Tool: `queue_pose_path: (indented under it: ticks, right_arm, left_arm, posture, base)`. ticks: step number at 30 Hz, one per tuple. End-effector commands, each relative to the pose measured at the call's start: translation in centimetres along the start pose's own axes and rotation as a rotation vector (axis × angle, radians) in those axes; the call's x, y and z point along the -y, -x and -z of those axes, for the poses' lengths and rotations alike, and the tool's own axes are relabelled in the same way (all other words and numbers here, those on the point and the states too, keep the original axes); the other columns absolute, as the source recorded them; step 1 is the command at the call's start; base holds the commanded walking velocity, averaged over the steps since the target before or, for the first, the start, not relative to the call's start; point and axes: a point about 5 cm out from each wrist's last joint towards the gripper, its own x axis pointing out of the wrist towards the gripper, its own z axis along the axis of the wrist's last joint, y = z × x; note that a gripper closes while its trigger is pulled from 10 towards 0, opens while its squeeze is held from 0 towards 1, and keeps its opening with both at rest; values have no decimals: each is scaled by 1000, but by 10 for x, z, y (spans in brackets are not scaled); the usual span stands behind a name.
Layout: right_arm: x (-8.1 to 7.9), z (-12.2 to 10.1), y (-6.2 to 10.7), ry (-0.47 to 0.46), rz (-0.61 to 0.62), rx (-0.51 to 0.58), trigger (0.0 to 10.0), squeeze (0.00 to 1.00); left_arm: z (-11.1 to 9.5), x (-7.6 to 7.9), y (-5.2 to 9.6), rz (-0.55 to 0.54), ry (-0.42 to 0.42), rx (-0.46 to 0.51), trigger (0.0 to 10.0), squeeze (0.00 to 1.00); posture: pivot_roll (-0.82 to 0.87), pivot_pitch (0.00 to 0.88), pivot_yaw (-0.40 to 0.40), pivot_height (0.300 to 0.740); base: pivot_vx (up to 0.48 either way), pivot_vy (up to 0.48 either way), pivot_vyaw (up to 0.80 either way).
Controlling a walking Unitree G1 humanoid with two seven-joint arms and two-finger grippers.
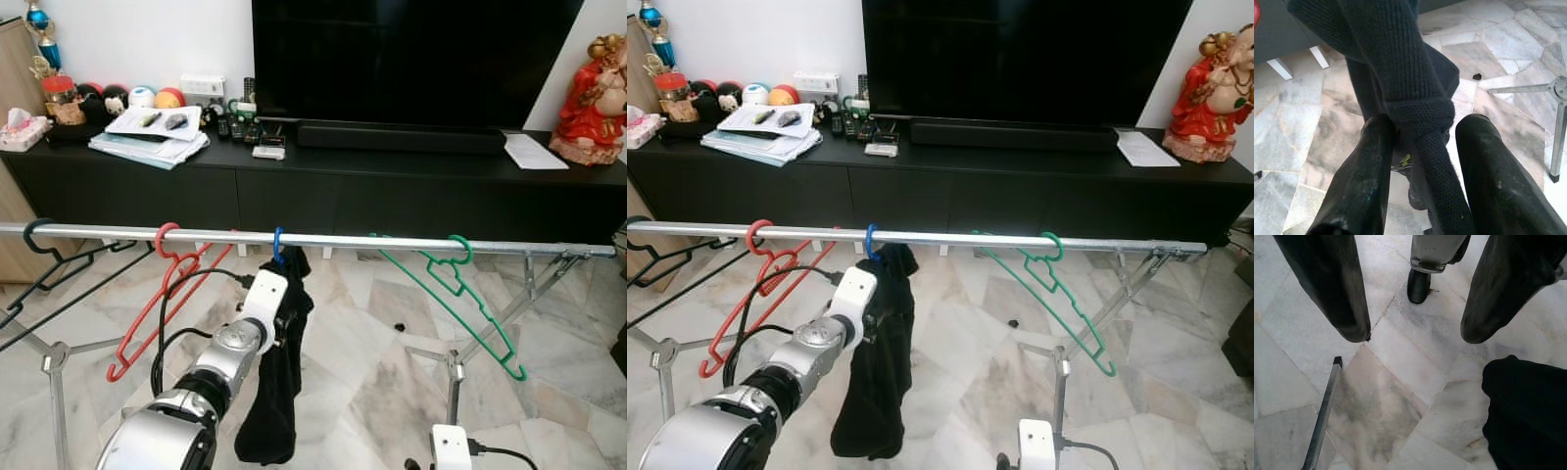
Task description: Hang hanger
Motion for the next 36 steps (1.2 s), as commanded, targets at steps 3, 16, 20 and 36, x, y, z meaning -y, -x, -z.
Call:
queue_pose_path:
  ticks: [3, 16, 20, 36]
  right_arm:
    - [3, 2, 0, -2, 7, -10, 10000, 0]
    - [2, 2, 0, -2, 6, -10, 10000, 0]
    - [2, 2, 0, -3, 6, -10, 10000, 0]
    - [2, 4, 1, 4, 1, -18, 10000, 0]
  left_arm:
    - [-6, 1, -2, -18, 7, 3, 10000, 0]
    - [-10, -3, -2, -45, 26, 25, 0, 0]
    - [-9, -4, -1, -50, 30, 22, 0, 0]
    - [-2, -10, 1, -59, 51, 36, 0, 0]
  posture:
    - [65, 44, -60, 740]
    - [66, 42, -60, 740]
    - [66, 39, -60, 740]
    - [65, 24, -60, 740]
  base:
    - [0, 0, 0]
    - [0, 0, 0]
    - [0, 0, 0]
    - [0, 0, 0]
